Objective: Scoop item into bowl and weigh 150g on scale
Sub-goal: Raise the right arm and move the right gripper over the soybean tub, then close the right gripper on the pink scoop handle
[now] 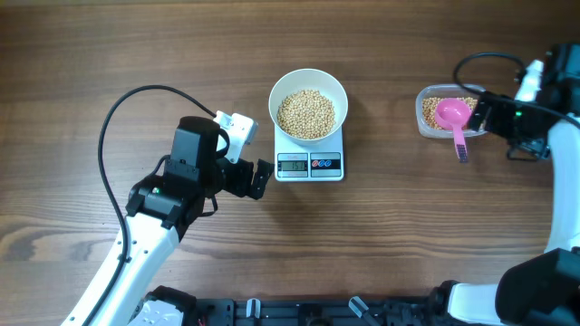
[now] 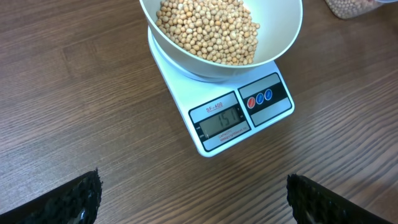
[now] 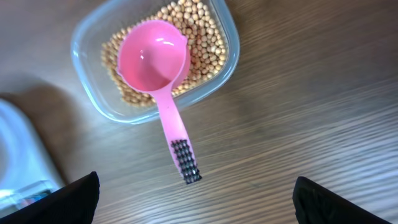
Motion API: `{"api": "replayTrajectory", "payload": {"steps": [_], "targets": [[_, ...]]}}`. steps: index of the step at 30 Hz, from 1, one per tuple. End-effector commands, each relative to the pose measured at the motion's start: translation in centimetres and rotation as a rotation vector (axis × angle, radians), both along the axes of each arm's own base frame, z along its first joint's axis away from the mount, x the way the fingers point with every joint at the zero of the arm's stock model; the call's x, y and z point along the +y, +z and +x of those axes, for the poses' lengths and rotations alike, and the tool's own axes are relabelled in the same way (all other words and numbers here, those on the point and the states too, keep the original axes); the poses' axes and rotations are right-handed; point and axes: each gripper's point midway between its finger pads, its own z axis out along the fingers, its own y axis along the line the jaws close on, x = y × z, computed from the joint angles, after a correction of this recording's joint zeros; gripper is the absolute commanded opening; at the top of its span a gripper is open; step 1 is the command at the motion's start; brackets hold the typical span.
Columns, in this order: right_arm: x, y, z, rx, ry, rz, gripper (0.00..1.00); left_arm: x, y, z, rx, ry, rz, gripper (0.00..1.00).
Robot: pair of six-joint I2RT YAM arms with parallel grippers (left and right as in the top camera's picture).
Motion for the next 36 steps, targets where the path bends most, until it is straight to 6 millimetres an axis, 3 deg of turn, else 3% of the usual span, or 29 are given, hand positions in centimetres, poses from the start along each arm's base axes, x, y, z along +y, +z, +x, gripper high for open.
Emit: {"api": "replayTrajectory", "payload": {"steps": [1,3,6,12,15,22,26,36], "targets": [[-1.4,1.5,-0.3,-0.127,-0.108,0.279,1.0,0.0,-0.3,0.0,0.01,0.004,0.005,1.0],[-2.5,2.0,-1.3,-0.161,-0.148,0.361,1.0,0.0,-0.3,0.0,0.01,0.004,0.005,1.0],[-2.7,1.7,-2.9,-0.175,-0.161,0.456,1.0,0.0,-0.3,0.0,0.01,0.004,0.005,1.0],[0.3,-0.4,-3.5,-0.206,-0.126,0.647,1.0,0.0,-0.3,0.0,0.009,0.004,0.005,1.0],[1.0,-2.5,-3.7,-0.203,-0.17,0.708,0.99,0.0,-0.3,0.0,0.009,0.004,0.005,1.0],[2.3,-4.7,-2.5,-0.309,-0.238,0.875,0.84,0.0,-0.3,-0.1,0.01,0.004,0.005,1.0],[2.2,-6.1,-2.3,-0.308,-0.305,0.897,0.69,0.0,-0.3,0.0,0.01,0.004,0.005,1.0],[2.8,-7.8,-3.1,-0.265,-0.381,0.934,0.61,0.0,-0.3,-0.1,0.01,0.004,0.005,1.0]]}}
